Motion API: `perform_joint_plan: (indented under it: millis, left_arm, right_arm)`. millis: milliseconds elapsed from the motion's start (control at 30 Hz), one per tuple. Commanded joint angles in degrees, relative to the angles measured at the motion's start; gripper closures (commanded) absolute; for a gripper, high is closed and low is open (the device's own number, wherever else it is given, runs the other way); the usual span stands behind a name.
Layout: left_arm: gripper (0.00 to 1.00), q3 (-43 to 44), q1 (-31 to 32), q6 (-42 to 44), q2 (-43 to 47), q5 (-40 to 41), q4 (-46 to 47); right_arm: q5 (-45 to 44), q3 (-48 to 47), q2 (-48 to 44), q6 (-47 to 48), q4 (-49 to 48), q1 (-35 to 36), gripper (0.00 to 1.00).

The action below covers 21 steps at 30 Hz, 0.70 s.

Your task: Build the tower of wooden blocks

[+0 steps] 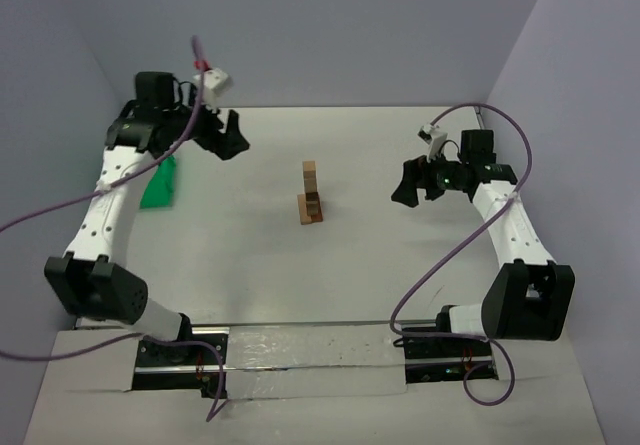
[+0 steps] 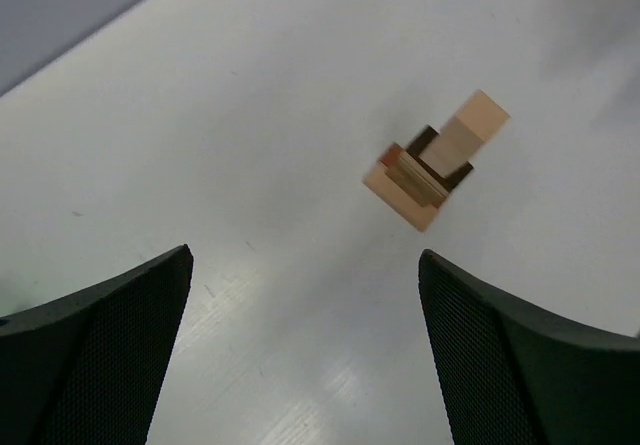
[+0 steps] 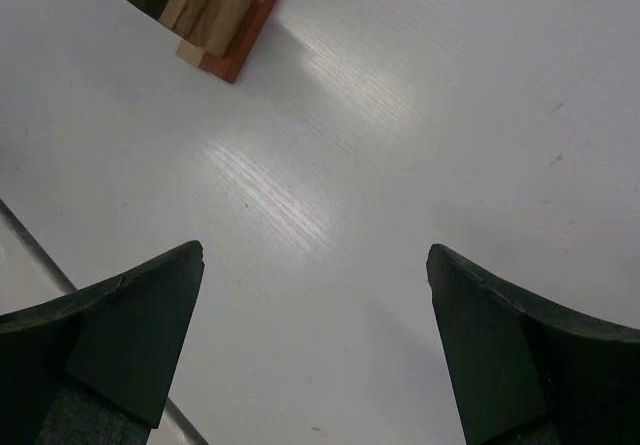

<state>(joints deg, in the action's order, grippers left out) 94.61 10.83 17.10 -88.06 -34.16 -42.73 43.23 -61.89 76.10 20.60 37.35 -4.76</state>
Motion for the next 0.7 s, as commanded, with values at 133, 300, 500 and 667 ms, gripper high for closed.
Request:
perform_joint_plan:
  millis: [133, 300, 500, 667]
  left_arm:
    - [0.01, -25.88, -13.75, -12.33, 11.65, -2.32, 14.23]
    - [0.01, -33.58, -15.84, -13.71, 15.93, 7.52, 20.75]
    - [0.01, -33.80, -15.84, -13.41, 16.51, 11.65, 20.06]
    - [0.01, -34.06, -15.84, -13.41, 16.69, 10.69, 19.89]
  right_arm:
    - [-7.46, -1.16, 0.24, -12.64, -12.86, 9.42, 0.00]
    - [-9.89, 1.25, 0.45, -16.03, -14.97, 10.25, 0.00]
    - [-19.07, 5.82, -1.66, -19.45, -18.62, 12.06, 0.00]
    - [-21.24, 5.99, -2.80, -18.84, -17.93, 12.07, 0.00]
